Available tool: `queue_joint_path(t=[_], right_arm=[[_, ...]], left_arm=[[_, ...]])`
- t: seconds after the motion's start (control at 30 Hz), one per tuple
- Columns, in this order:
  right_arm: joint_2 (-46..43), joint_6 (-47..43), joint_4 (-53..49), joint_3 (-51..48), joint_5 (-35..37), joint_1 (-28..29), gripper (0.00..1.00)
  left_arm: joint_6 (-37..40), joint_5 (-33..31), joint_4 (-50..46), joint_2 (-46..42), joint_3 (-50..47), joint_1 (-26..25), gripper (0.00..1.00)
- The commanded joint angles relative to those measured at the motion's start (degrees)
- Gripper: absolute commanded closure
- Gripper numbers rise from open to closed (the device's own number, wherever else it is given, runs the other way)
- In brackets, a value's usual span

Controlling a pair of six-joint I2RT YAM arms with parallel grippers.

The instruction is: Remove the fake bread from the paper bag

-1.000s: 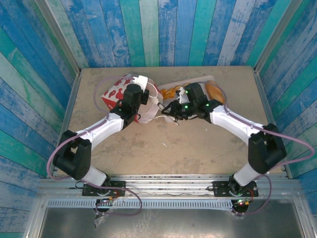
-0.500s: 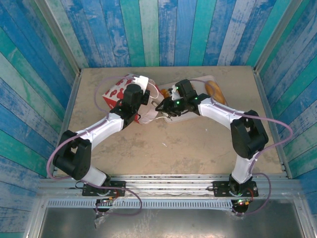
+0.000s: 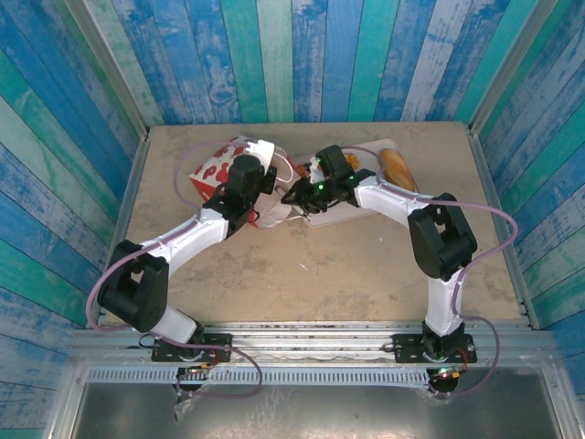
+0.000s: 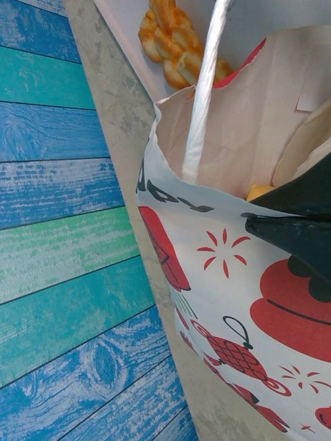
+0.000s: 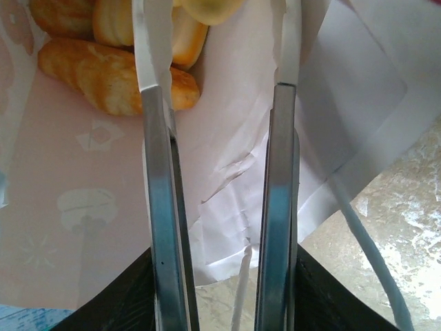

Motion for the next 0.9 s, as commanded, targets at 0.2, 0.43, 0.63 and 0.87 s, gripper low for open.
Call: queue_joint_path(t=[0.2, 0.43, 0.63, 0.87], right_arm=[[0.76, -0.07, 4.81, 0.85, -4.32, 0.15, 0.53], [0.95, 0.1, 7.11, 0.39, -5.54, 0.06, 0.51], [2.29, -0.29, 6.96, 1.07, -5.84, -0.29, 0.48], [3.81, -0.89, 6.74, 2.29, -5.93, -0.47, 0.64]], left_arm=[[-0.78, 1.29, 1.68, -3.37, 1.16, 0.08, 1.0], [-0.93, 0.87, 1.54, -3.53, 1.13, 0.08, 1.0], [-1.48, 0.9, 2.09, -3.47, 1.13, 0.08, 1.0], [-2.31, 2.91, 2.12, -3.28, 1.18, 0.08, 1.0]])
